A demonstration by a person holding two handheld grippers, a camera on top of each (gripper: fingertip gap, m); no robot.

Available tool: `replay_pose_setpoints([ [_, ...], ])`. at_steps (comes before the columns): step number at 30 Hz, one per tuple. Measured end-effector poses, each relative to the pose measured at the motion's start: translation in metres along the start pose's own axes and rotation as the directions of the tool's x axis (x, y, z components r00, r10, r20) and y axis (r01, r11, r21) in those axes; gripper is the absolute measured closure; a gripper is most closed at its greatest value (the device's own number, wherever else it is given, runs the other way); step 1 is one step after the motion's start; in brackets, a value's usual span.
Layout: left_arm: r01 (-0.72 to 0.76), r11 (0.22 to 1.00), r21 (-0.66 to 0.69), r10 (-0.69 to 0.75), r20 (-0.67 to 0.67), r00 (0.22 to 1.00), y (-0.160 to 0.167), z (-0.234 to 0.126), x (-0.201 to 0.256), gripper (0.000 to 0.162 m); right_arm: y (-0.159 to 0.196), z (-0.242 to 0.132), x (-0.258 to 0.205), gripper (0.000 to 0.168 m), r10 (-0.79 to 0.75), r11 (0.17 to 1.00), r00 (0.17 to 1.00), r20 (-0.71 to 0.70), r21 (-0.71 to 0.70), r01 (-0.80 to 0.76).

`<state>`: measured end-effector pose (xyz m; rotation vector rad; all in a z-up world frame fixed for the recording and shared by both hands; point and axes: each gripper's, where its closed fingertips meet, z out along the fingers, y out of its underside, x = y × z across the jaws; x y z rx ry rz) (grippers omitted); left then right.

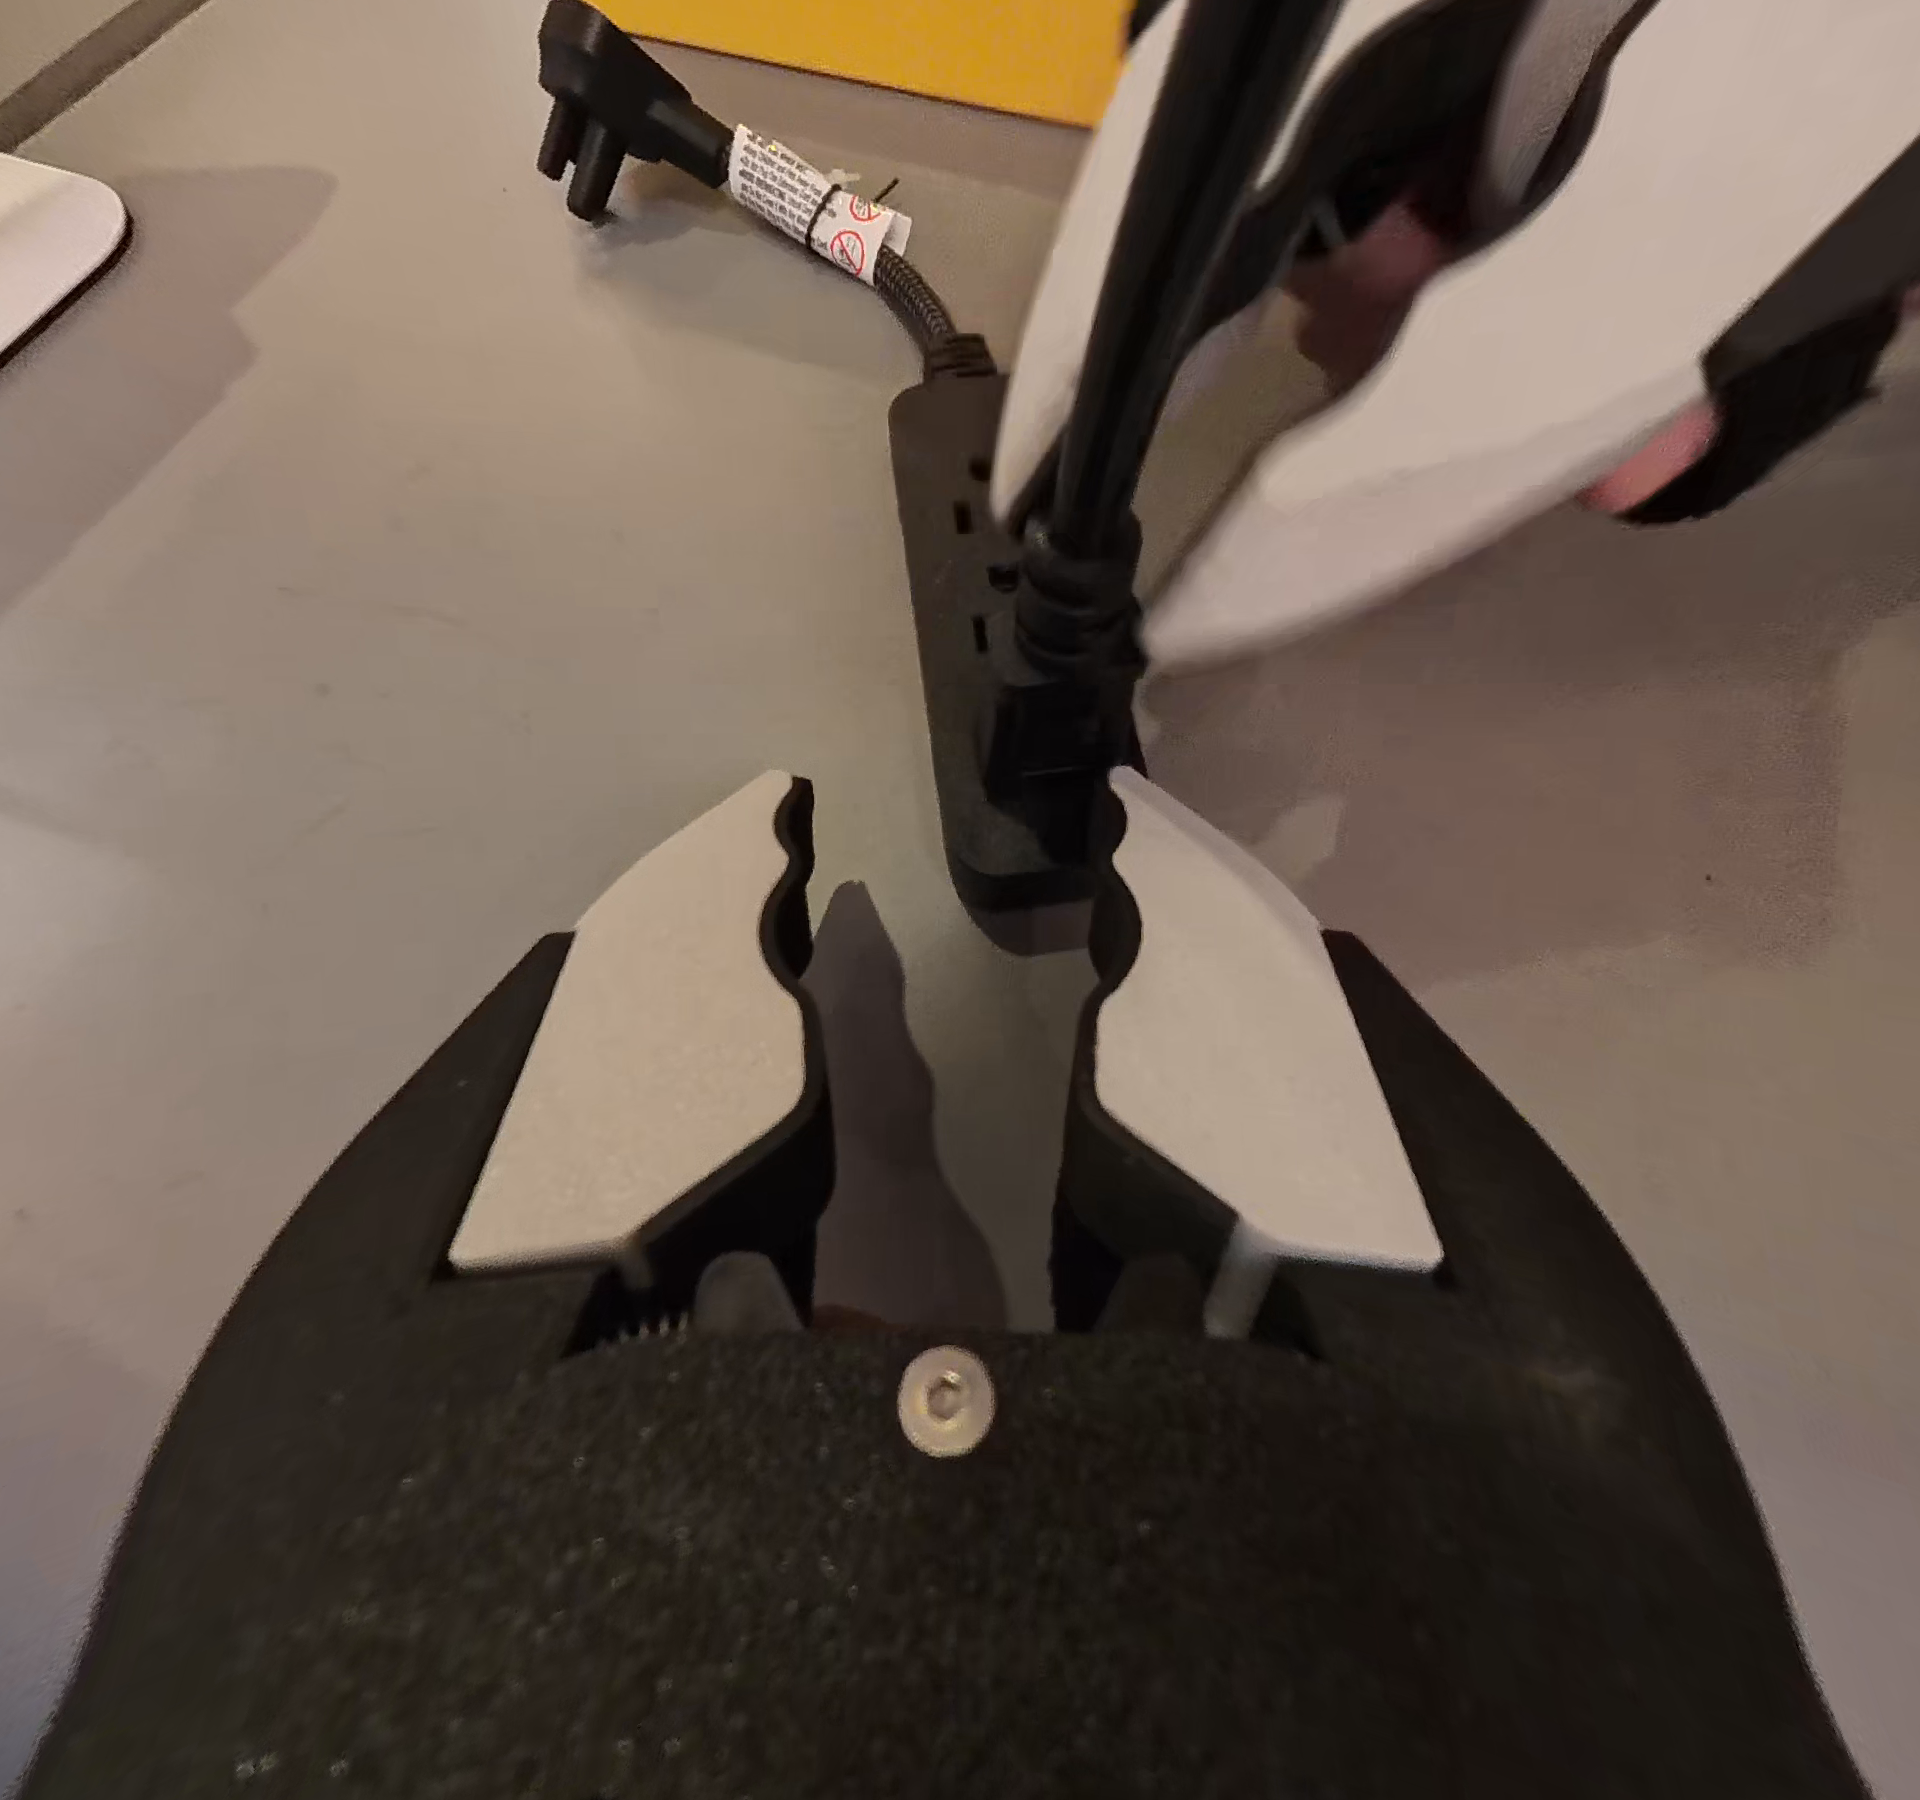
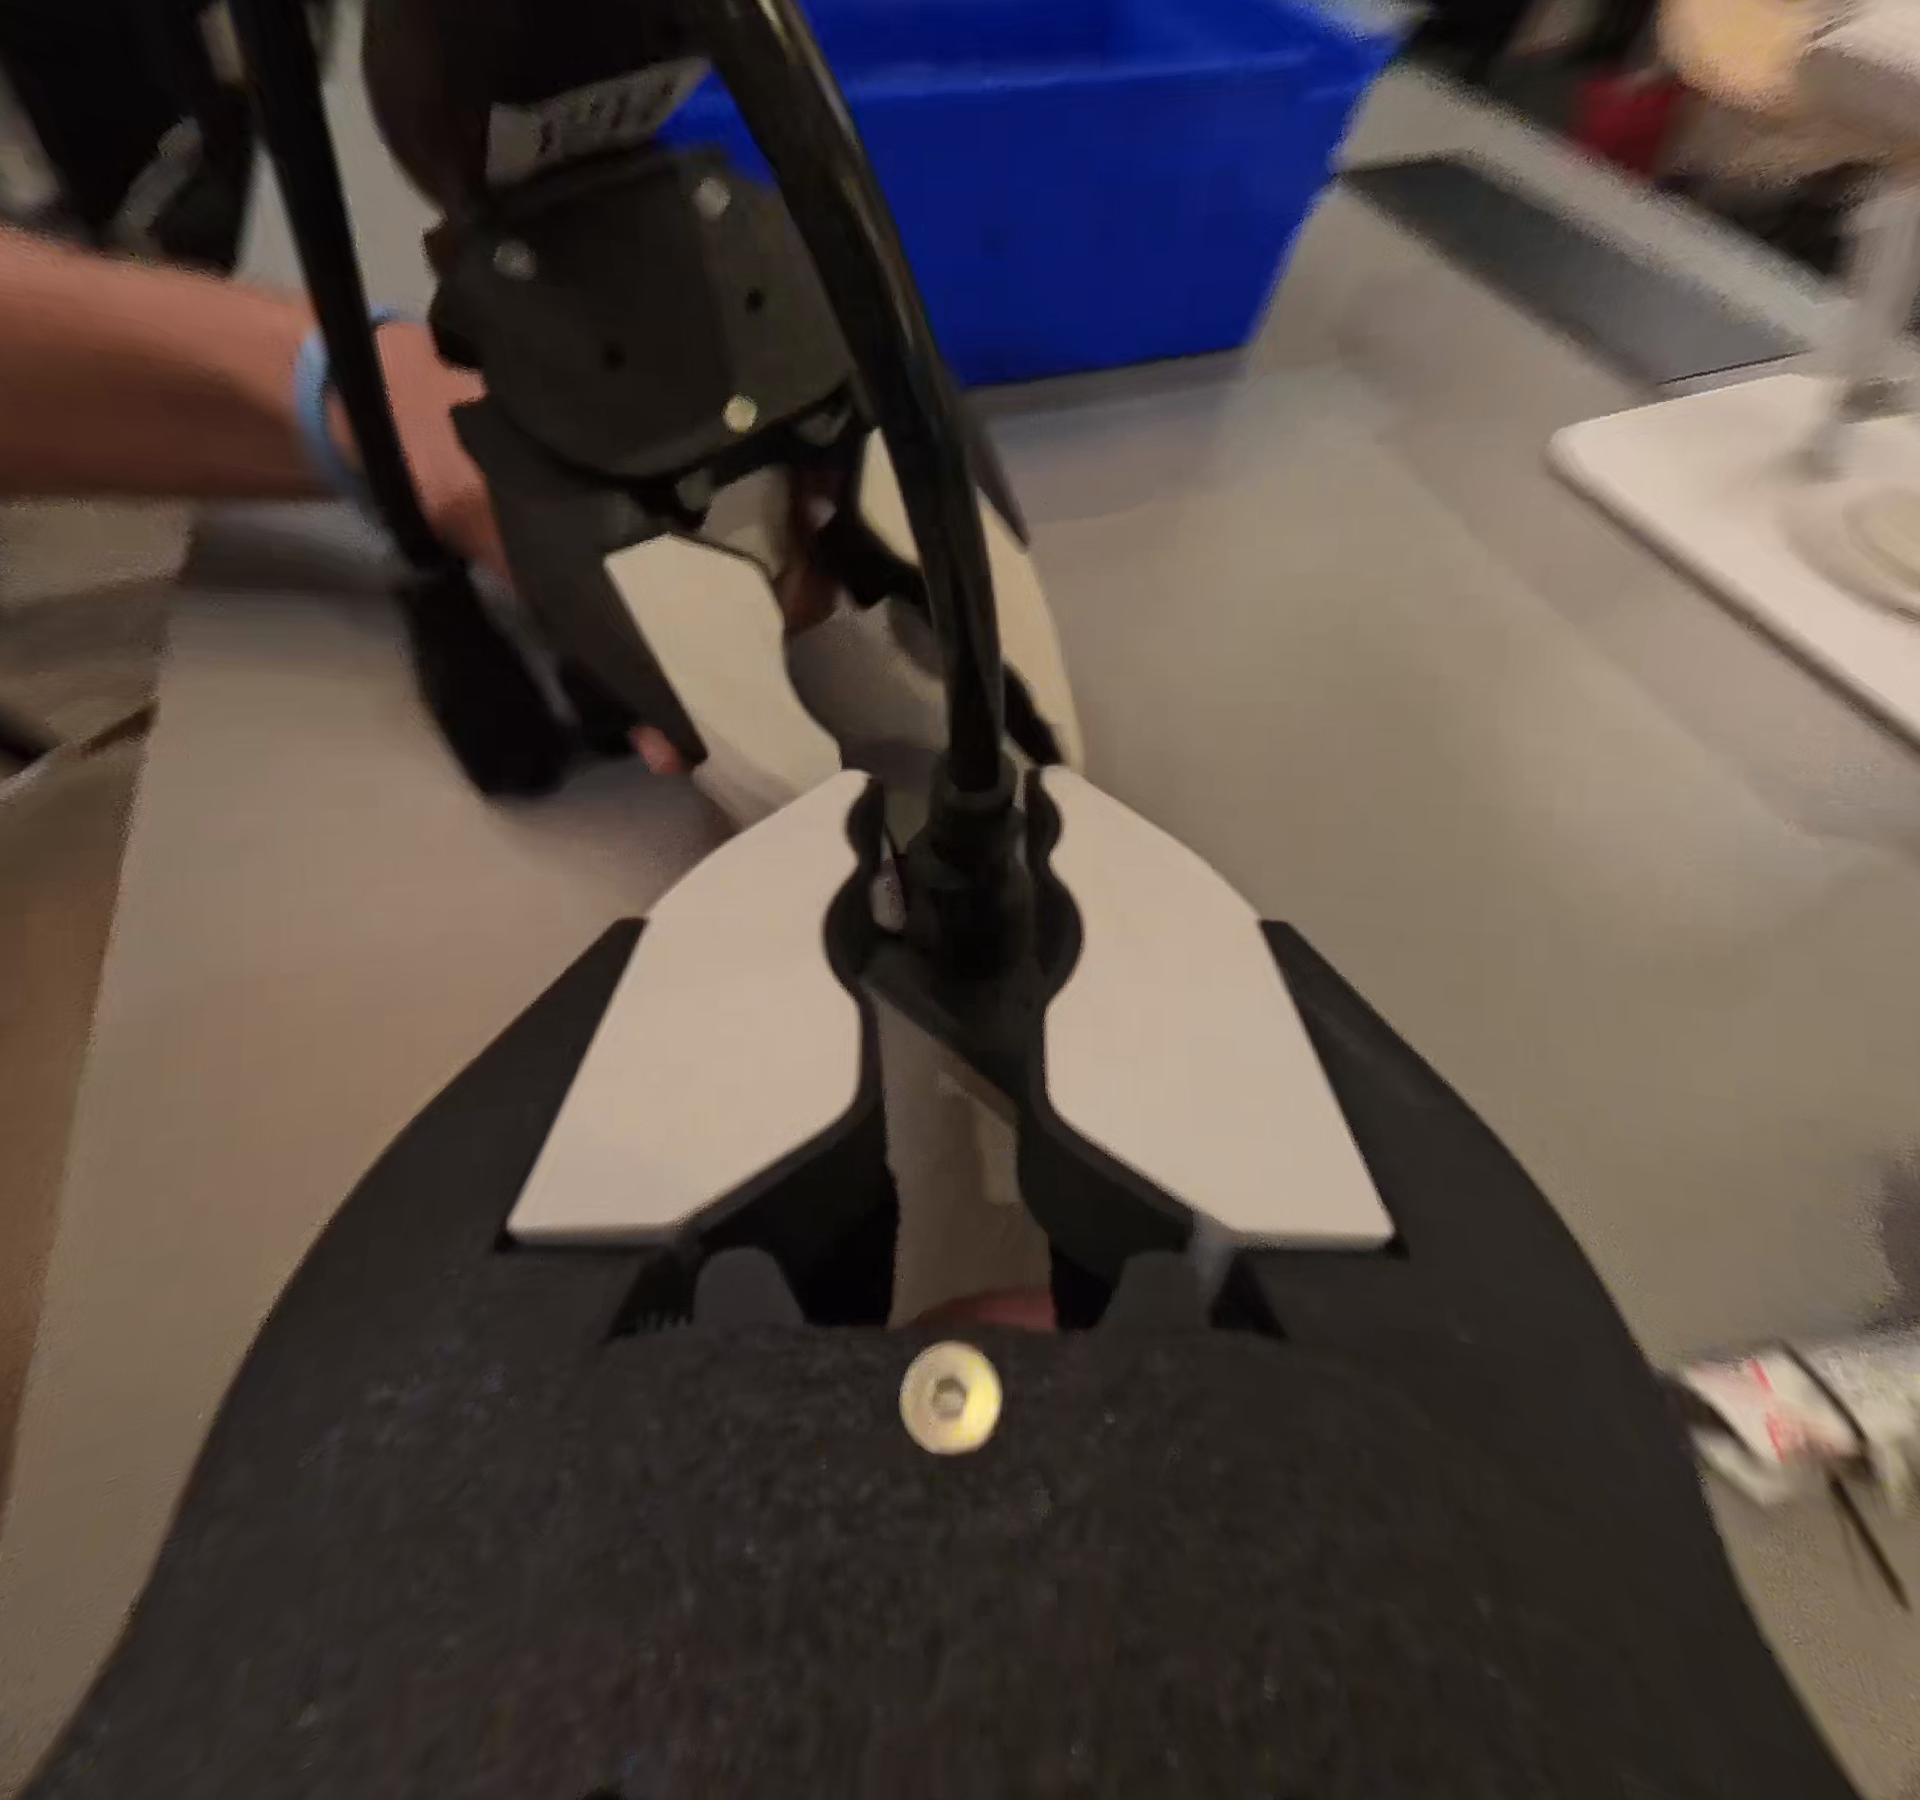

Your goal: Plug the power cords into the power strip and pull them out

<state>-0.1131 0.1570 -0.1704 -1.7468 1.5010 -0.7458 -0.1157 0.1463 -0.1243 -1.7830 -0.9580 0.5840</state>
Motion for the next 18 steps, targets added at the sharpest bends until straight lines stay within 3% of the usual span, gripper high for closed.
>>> replay_pose_setpoints([
  [1,-0.002,1.000,0.001,0.002,0.000,1.000,0.000,0.000,0.001,0.115,-0.005,-0.005,0.005,0.153,-0.002,0.998,0.994,-0.109,0.055,0.008],
  [2,-0.002,1.000,0.001,0.002,0.001,1.000,0.000,0.000,0.001,0.120,-0.008,-0.007,0.010,0.147,-0.029,0.997,0.978,-0.209,0.067,0.043],
  [6,0.018,1.000,-0.002,-0.018,-0.012,1.000,-0.001,0.001,0.002,0.125,-0.007,0.001,0.013,0.153,-0.112,0.994,0.919,-0.377,-0.022,0.111],
  [10,0.005,1.000,-0.027,-0.006,-0.036,0.999,0.002,0.004,0.006,0.116,-0.009,0.004,0.015,0.153,0.043,0.998,0.930,-0.364,0.048,-0.027],
  [13,-0.033,0.998,-0.061,0.031,-0.037,0.999,0.006,0.009,0.011,0.114,0.007,0.010,0.020,0.139,0.174,0.985,0.923,-0.344,0.045,-0.168],
  [15,-0.034,0.996,-0.088,0.033,-0.013,0.999,0.008,0.013,0.009,0.115,0.007,0.012,0.018,0.151,0.203,0.979,0.921,-0.333,0.043,-0.201],
  [18,-0.022,0.994,-0.108,0.021,-0.008,1.000,0.009,0.016,0.007,0.117,0.008,0.012,0.023,0.152,0.165,0.985,0.904,-0.394,0.024,-0.169],
])
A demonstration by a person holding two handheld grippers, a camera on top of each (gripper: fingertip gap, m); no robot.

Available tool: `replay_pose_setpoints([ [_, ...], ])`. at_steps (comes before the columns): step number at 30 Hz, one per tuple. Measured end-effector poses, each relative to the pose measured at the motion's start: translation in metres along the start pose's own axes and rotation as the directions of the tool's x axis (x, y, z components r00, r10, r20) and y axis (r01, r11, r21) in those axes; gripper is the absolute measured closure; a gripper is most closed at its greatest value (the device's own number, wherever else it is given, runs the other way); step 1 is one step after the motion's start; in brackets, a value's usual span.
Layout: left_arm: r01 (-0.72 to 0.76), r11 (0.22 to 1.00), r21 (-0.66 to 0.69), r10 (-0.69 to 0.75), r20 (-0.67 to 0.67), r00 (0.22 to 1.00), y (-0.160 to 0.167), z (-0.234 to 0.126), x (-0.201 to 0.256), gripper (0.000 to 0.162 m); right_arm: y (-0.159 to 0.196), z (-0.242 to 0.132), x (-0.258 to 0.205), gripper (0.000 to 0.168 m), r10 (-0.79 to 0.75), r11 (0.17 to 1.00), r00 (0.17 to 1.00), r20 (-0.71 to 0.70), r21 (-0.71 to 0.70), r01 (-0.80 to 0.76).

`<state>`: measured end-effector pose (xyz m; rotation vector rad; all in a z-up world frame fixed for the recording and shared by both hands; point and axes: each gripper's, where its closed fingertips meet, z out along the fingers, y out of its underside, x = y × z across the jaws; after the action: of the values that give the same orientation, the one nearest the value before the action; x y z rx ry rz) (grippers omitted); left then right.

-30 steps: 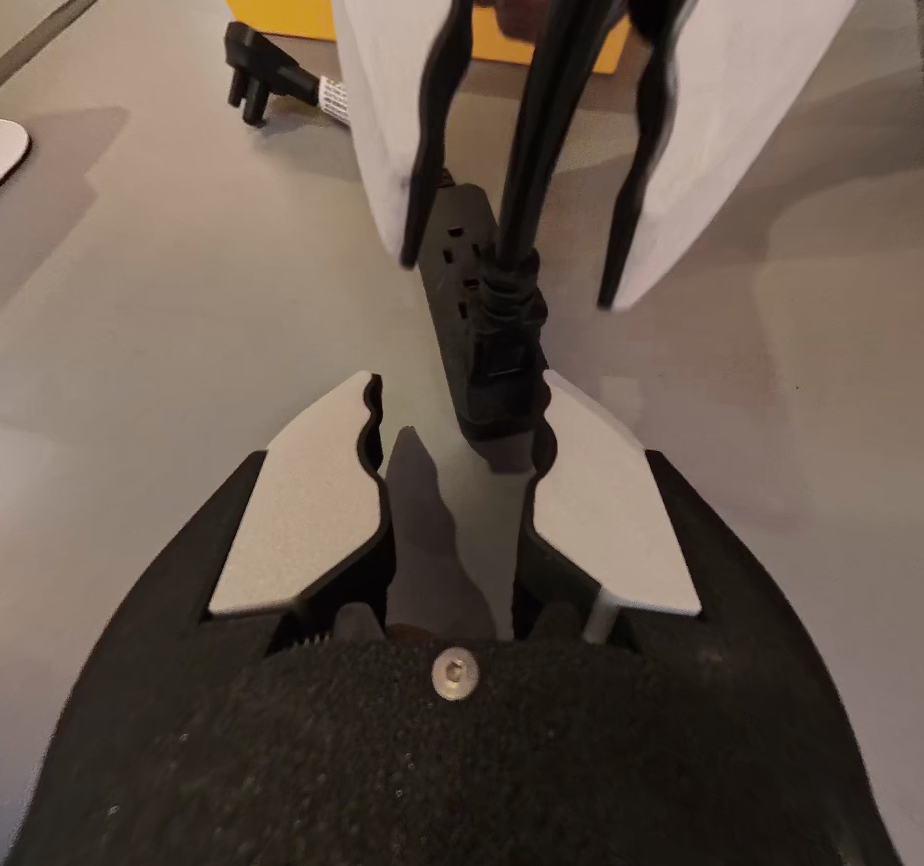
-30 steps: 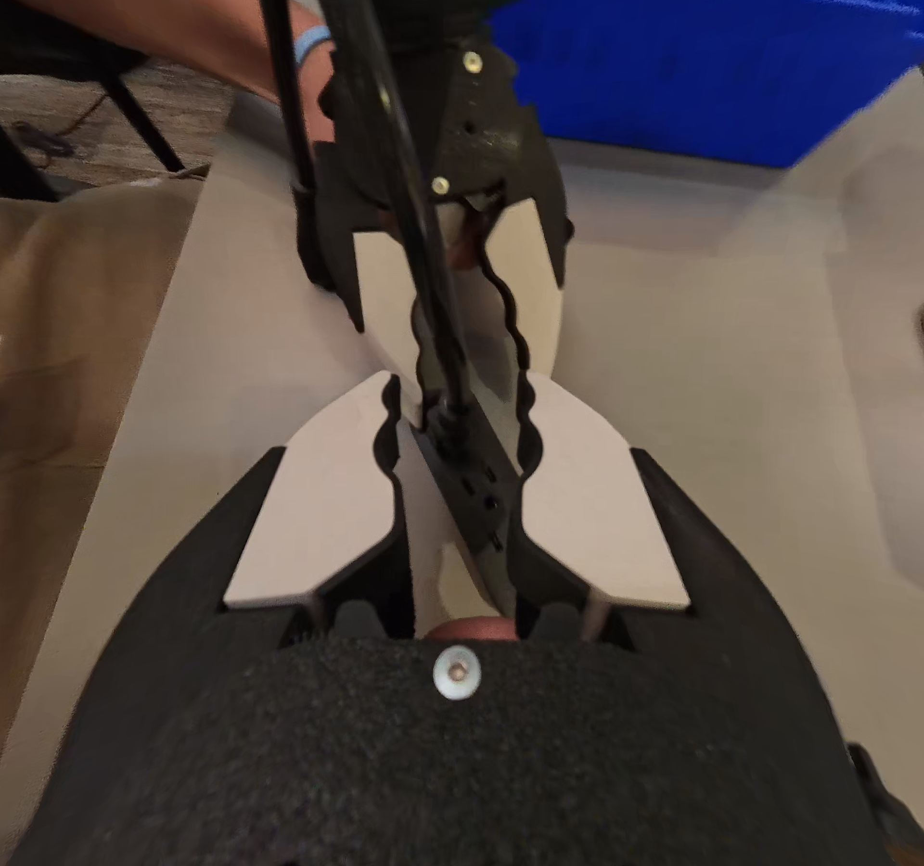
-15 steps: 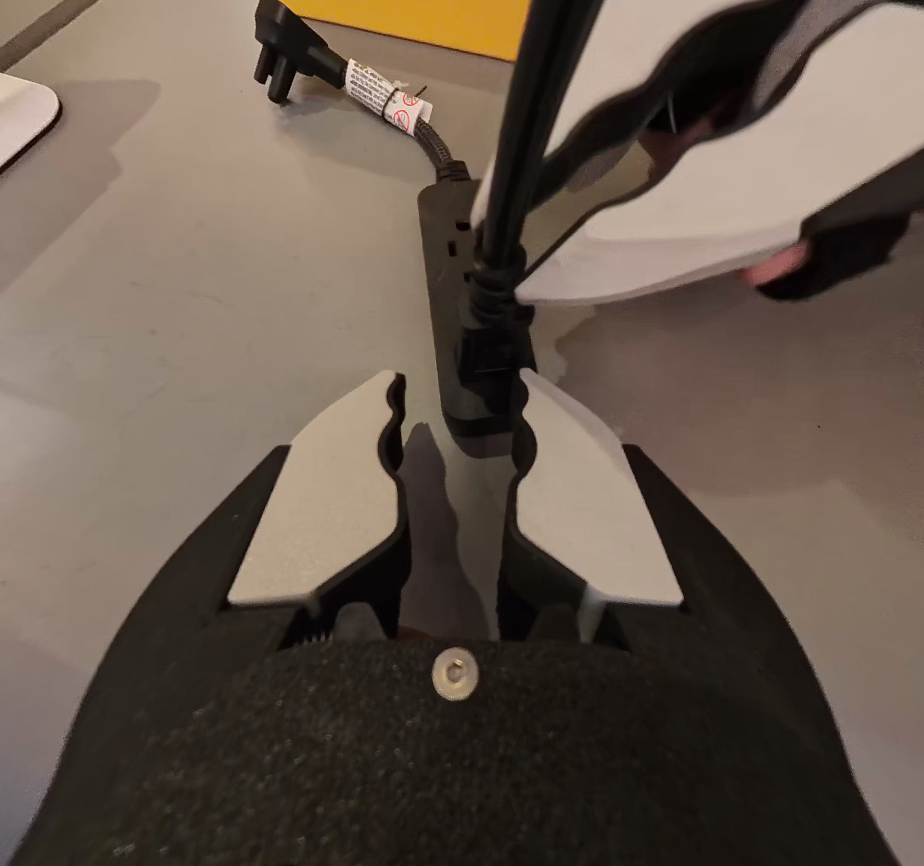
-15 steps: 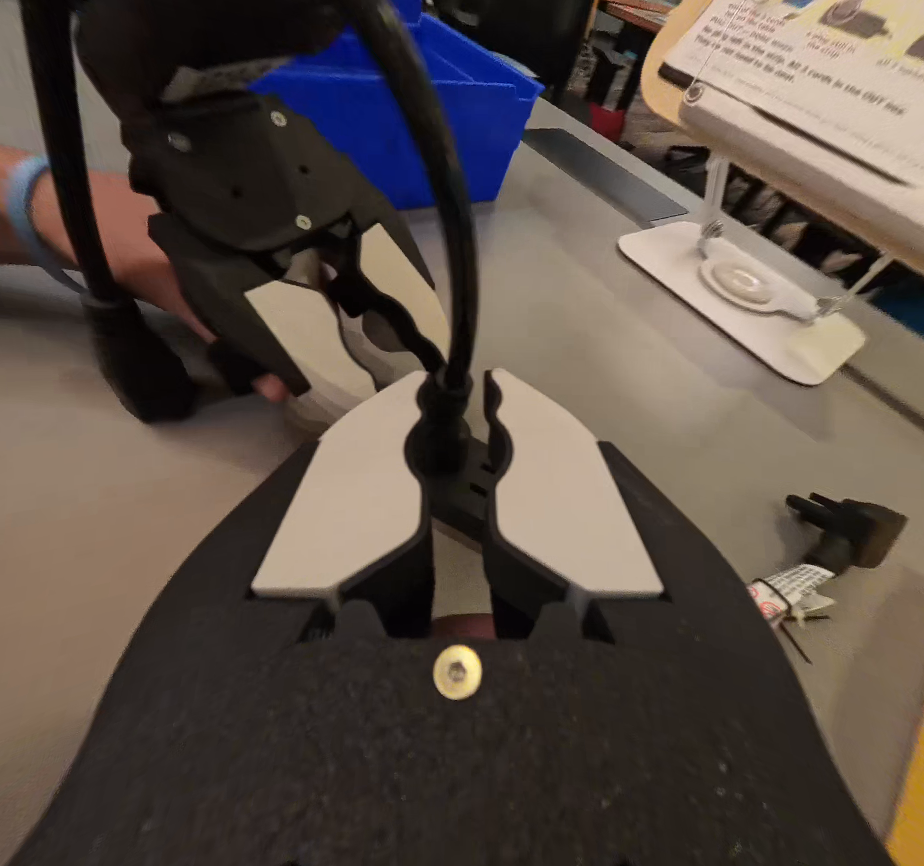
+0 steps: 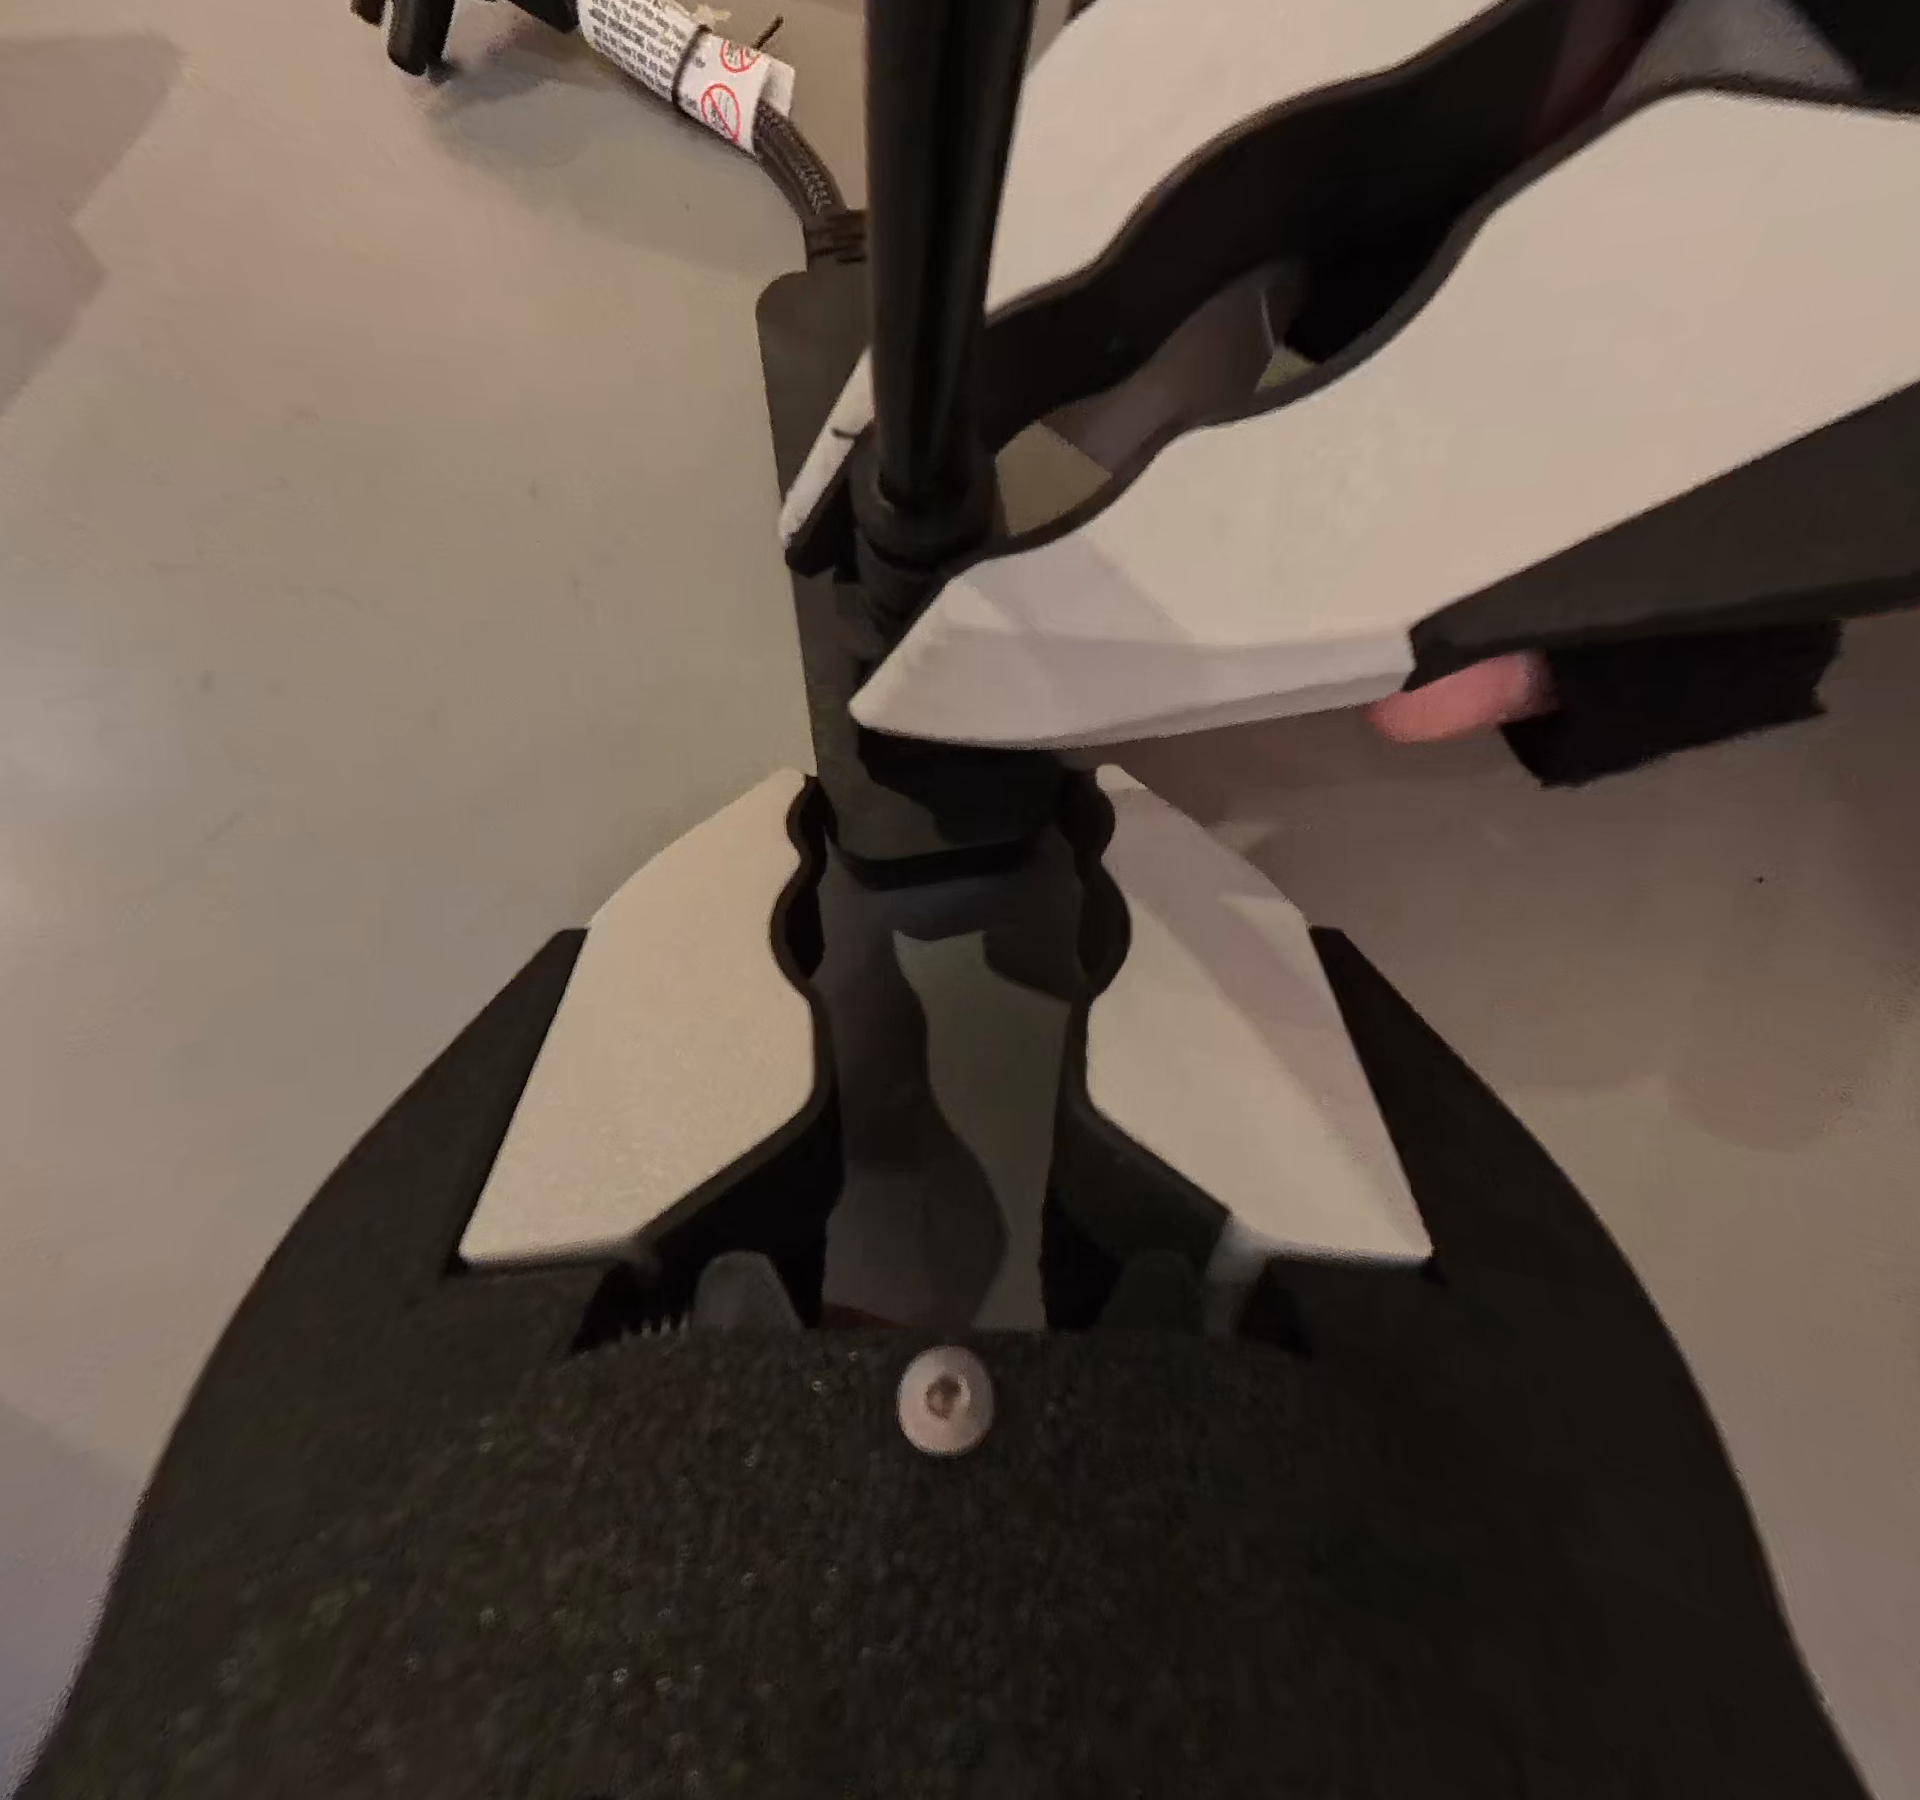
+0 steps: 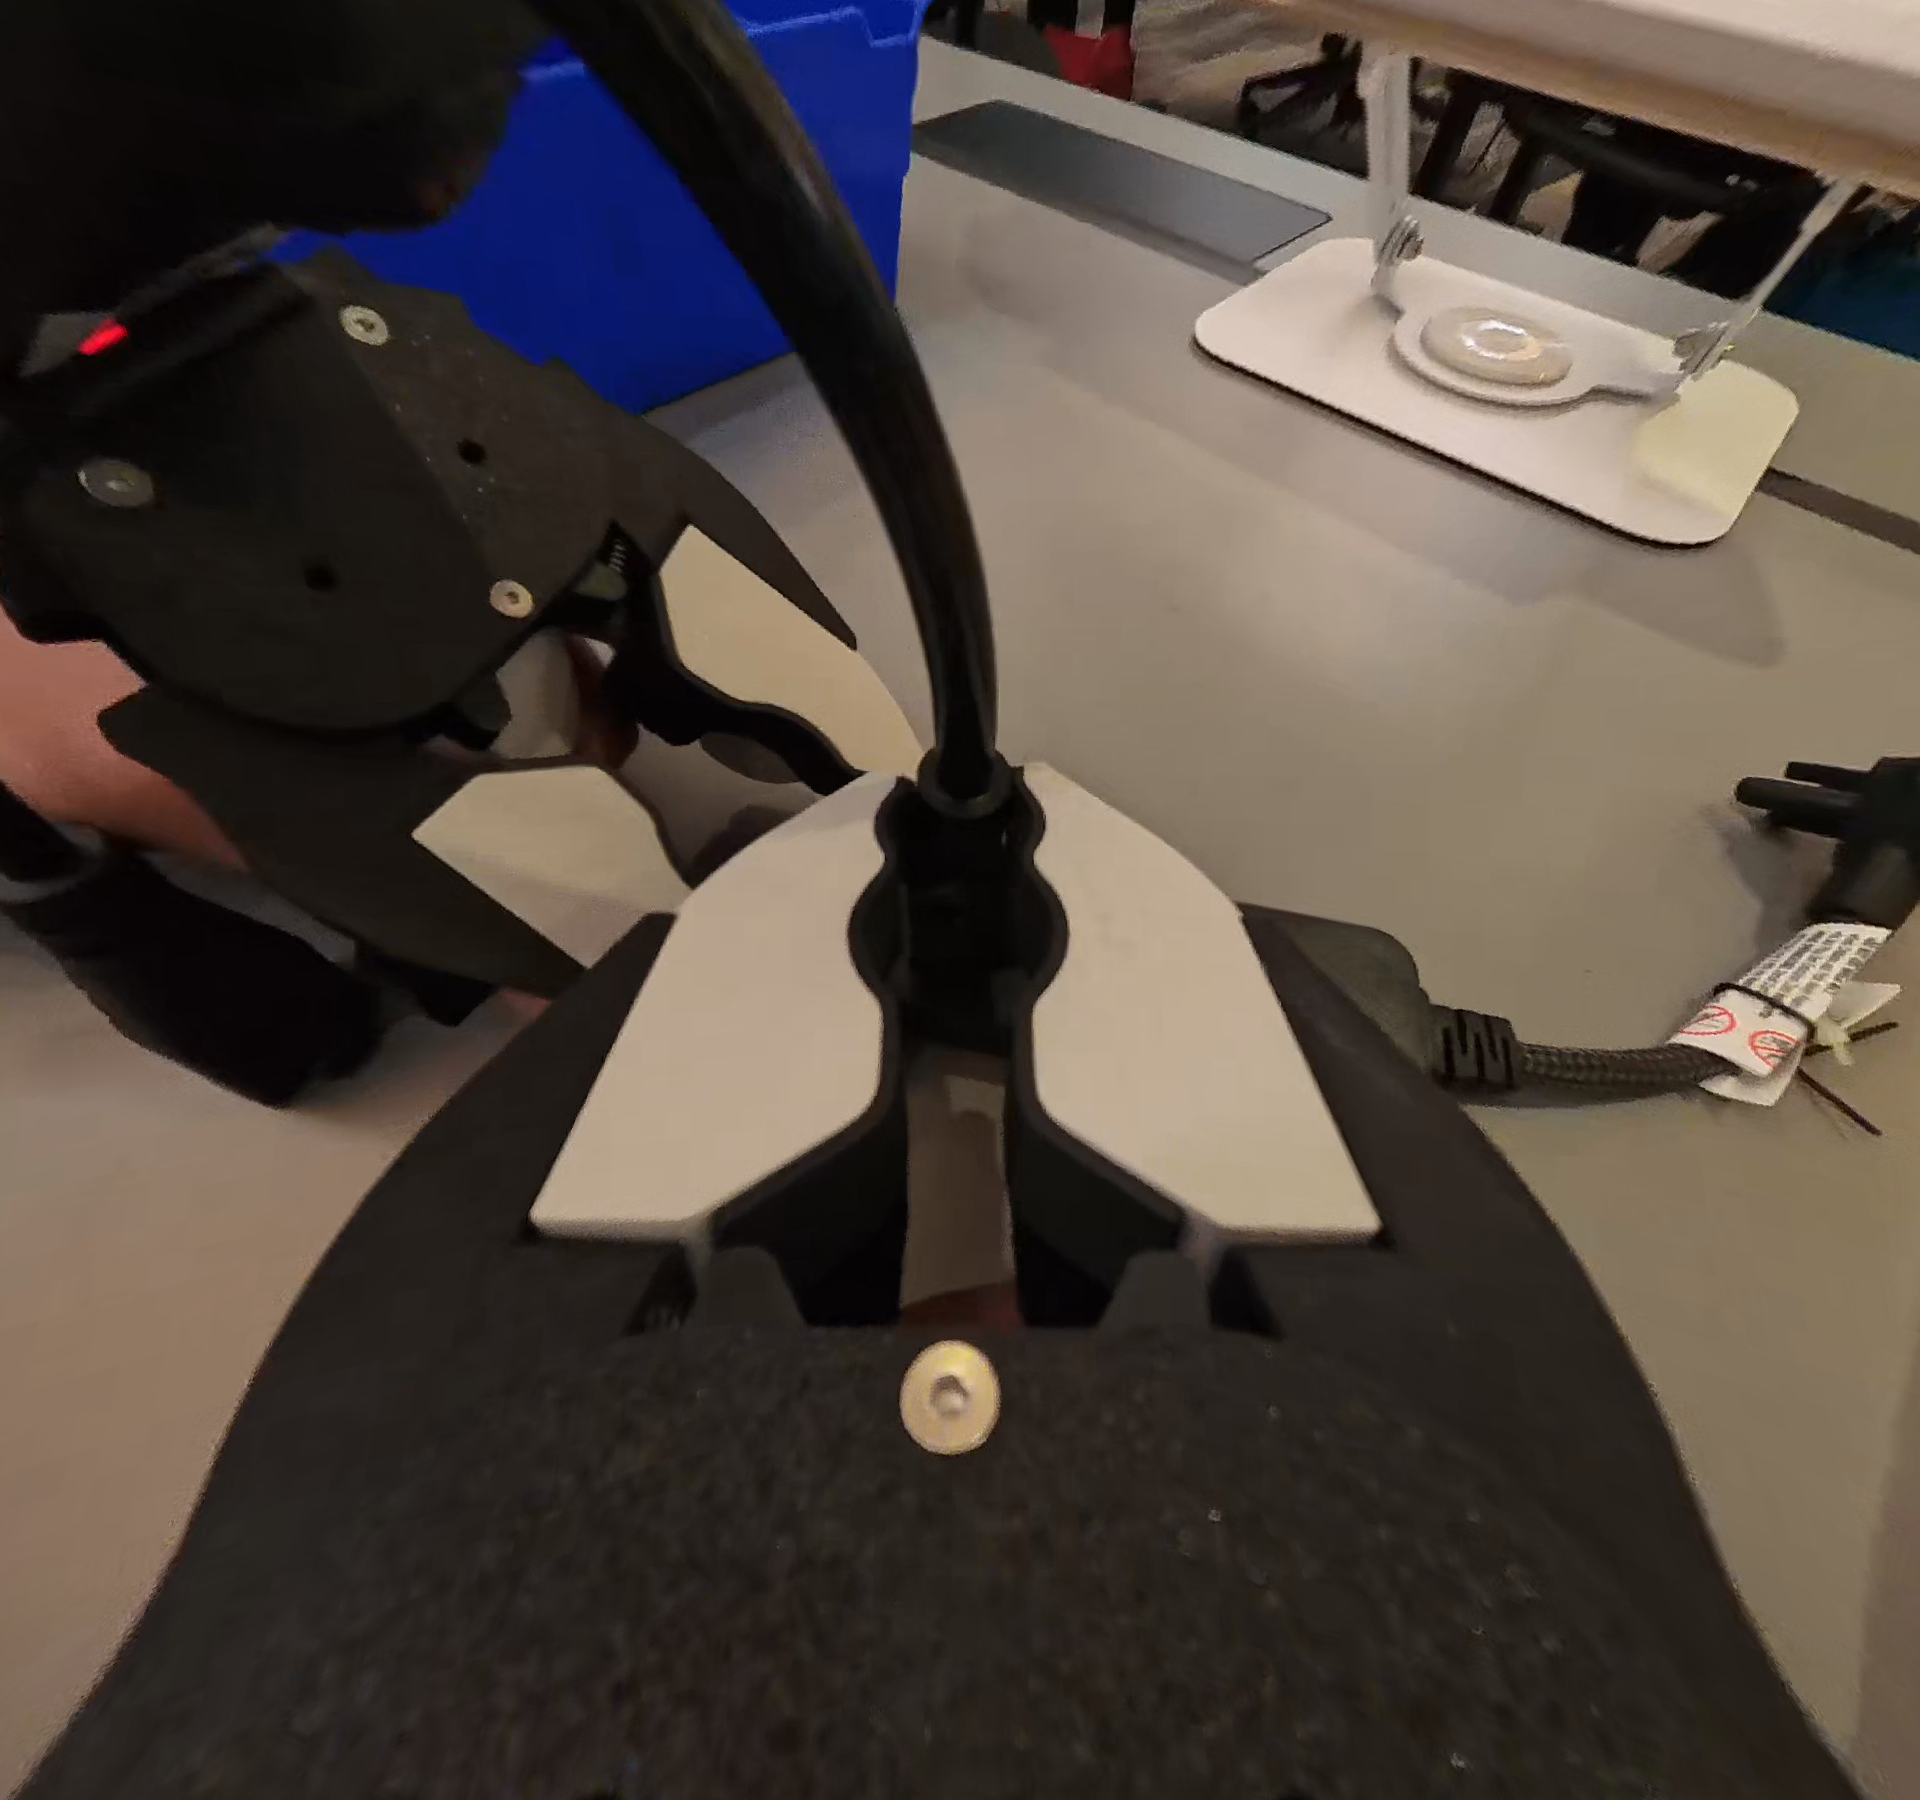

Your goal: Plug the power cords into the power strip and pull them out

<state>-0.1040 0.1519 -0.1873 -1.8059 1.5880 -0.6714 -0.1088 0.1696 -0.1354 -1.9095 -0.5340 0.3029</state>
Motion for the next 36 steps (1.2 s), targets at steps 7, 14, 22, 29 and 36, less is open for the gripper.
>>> replay_pose_setpoints([
  [7,0.086,0.996,-0.003,-0.086,-0.041,0.995,0.000,0.001,-0.004,0.118,0.005,0.005,0.001,0.149,0.000,0.994,0.993,0.114,-0.104,0.012],
  [14,0.087,0.996,-0.006,-0.087,-0.044,0.995,0.000,0.001,-0.003,0.117,0.007,0.006,-0.001,0.148,0.051,0.994,0.981,0.189,-0.102,-0.032],
  [22,0.089,0.996,-0.012,-0.089,-0.046,0.995,0.000,0.002,-0.003,0.117,0.007,0.007,-0.002,0.149,0.085,0.992,0.973,0.215,-0.111,-0.062],
  [29,0.026,1.000,-0.011,-0.026,-0.066,0.997,0.000,0.002,-0.004,0.118,0.005,-0.003,0.001,0.150,-0.065,0.928,0.945,0.321,-0.329,0.175],
  [36,-0.046,0.999,-0.012,0.043,-0.160,0.986,0.006,-0.003,-0.011,0.118,-0.025,-0.016,0.005,0.138,-0.561,0.606,0.522,0.643,-0.111,0.787],
])
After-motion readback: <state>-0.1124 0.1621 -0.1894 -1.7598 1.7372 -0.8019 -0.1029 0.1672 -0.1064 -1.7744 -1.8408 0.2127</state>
